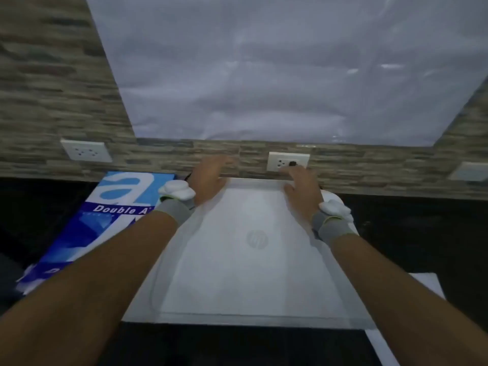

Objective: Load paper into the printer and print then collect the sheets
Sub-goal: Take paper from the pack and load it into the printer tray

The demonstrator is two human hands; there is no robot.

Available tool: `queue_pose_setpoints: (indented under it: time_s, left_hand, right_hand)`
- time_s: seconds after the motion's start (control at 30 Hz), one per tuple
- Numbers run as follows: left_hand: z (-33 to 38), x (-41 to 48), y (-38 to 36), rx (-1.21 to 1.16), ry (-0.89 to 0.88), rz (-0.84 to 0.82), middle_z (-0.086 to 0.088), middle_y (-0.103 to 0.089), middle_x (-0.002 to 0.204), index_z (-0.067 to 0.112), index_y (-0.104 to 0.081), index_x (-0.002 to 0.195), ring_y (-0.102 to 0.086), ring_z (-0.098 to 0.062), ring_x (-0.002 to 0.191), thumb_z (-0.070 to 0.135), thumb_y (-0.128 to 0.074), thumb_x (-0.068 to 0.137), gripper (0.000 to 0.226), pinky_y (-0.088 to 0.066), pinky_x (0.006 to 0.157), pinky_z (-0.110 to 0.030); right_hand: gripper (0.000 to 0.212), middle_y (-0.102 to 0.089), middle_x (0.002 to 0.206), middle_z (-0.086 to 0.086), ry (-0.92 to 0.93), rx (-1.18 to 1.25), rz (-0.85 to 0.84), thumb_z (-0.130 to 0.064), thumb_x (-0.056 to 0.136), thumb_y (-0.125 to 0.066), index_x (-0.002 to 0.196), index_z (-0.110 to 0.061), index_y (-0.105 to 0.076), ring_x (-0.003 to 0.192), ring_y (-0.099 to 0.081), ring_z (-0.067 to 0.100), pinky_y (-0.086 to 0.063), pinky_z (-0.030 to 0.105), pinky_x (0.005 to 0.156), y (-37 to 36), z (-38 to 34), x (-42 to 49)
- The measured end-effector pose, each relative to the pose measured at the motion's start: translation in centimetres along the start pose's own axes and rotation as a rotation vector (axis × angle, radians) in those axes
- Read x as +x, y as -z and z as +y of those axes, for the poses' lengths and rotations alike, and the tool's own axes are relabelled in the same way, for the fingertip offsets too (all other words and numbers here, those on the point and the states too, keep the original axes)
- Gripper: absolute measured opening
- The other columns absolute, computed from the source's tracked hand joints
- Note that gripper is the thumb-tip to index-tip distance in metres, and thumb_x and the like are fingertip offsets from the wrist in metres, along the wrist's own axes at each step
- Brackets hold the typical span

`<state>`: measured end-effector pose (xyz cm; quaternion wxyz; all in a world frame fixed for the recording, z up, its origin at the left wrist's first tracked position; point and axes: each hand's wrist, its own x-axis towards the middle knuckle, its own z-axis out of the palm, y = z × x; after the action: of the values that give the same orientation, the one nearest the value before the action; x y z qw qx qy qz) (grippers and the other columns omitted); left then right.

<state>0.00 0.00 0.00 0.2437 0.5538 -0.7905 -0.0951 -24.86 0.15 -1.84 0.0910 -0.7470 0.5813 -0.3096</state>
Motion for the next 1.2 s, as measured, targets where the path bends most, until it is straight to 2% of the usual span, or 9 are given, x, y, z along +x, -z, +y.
queue_pose_setpoints:
  time_s: [0.17,0.33,0.53,0.63,0.77,0.87,0.93,1.03,1.2]
  left_hand:
    - [-1.0,0.8,-0.5,0.074,0.104,-0.082,-0.015,-0.058,0.135,0.008,-0.055,0.132,-0.053,-0.031,0.125,0.013,-0.054,0.094,0.039,-0.041,0.107,-0.038]
    - [-1.4,1.5,-0.8,0.104,0.162,-0.119,-0.015,-0.066,0.124,0.007,-0.064,0.120,-0.061,-0.031,0.113,0.018,-0.048,0.098,0.030,-0.045,0.099,-0.037]
    - [-1.6,1.8,-1.2,0.175,0.179,-0.131,-0.019,-0.066,0.119,0.005,-0.066,0.116,-0.061,-0.034,0.107,0.023,-0.040,0.102,0.035,-0.043,0.090,-0.036]
    - [-1.2,1.6,-0.8,0.157,0.154,-0.088,-0.022,-0.067,0.113,0.000,-0.065,0.109,-0.061,-0.035,0.102,0.022,-0.037,0.101,0.036,-0.043,0.089,-0.037]
    - [-0.1,2.1,0.6,0.066,0.143,0.079,-0.022,-0.068,0.104,-0.002,-0.065,0.100,-0.062,-0.035,0.096,0.016,-0.043,0.099,0.028,-0.042,0.082,-0.037]
    - [1.0,2.6,2.0,-0.072,0.126,0.185,-0.024,-0.065,0.091,-0.006,-0.064,0.092,-0.058,-0.029,0.081,0.020,-0.048,0.099,0.031,-0.036,0.068,-0.034]
    - [1.5,2.9,3.1,-0.172,0.162,0.199,-0.015,-0.060,0.089,-0.003,-0.063,0.094,-0.053,-0.021,0.080,0.020,-0.056,0.095,0.024,-0.038,0.063,-0.032]
    - [1.9,3.7,4.5,-0.164,0.181,0.222,-0.011,-0.064,0.102,0.002,-0.062,0.102,-0.056,-0.023,0.093,0.022,-0.069,0.086,0.027,-0.042,0.078,-0.029]
    - [1.9,4.0,5.0,-0.148,0.197,0.241,-0.016,-0.067,0.108,0.002,-0.062,0.103,-0.059,-0.030,0.102,0.021,-0.073,0.082,0.031,-0.044,0.084,-0.032]
  right_hand:
    - [0.040,-0.060,0.123,0.019,0.007,-0.122,0.004,0.004,0.084,-0.049,0.121,-0.008,-0.059,0.114,-0.052,0.036,-0.029,0.032,0.091,-0.8,1.1,1.0]
    - [0.032,-0.067,0.113,0.018,0.019,-0.257,0.006,0.000,0.087,-0.047,0.112,-0.009,-0.065,0.104,-0.058,0.037,-0.044,0.040,0.088,-1.0,1.4,1.9]
    - [0.024,-0.072,0.098,0.018,-0.028,-0.398,-0.072,-0.005,0.087,-0.046,0.094,-0.009,-0.069,0.089,-0.066,0.037,-0.050,0.037,0.080,-1.1,0.9,2.5]
    - [0.024,-0.068,0.103,0.019,-0.021,-0.323,-0.015,0.001,0.088,-0.044,0.098,-0.007,-0.065,0.093,-0.064,0.038,-0.051,0.040,0.082,-0.8,0.7,2.5]
    - [0.028,-0.063,0.107,0.021,-0.044,-0.177,0.042,0.007,0.084,-0.041,0.100,-0.003,-0.062,0.099,-0.058,0.037,-0.047,0.040,0.081,0.6,0.0,3.5]
    - [0.025,-0.062,0.104,0.025,-0.047,-0.083,0.133,0.011,0.084,-0.042,0.096,0.003,-0.062,0.097,-0.056,0.036,-0.042,0.036,0.077,2.3,-1.0,4.2]
    - [0.026,-0.061,0.101,0.026,-0.014,-0.049,0.183,0.016,0.079,-0.041,0.093,0.006,-0.060,0.095,-0.055,0.035,-0.038,0.037,0.075,3.3,-1.6,4.4]
    - [0.027,-0.059,0.096,0.024,0.026,-0.051,0.255,0.018,0.077,-0.039,0.088,0.002,-0.057,0.090,-0.053,0.034,-0.037,0.038,0.072,4.3,-2.2,4.8]
    - [0.022,-0.059,0.095,0.022,0.035,0.000,0.300,0.014,0.082,-0.040,0.087,0.001,-0.057,0.091,-0.052,0.035,-0.040,0.044,0.076,4.4,-2.4,5.5]
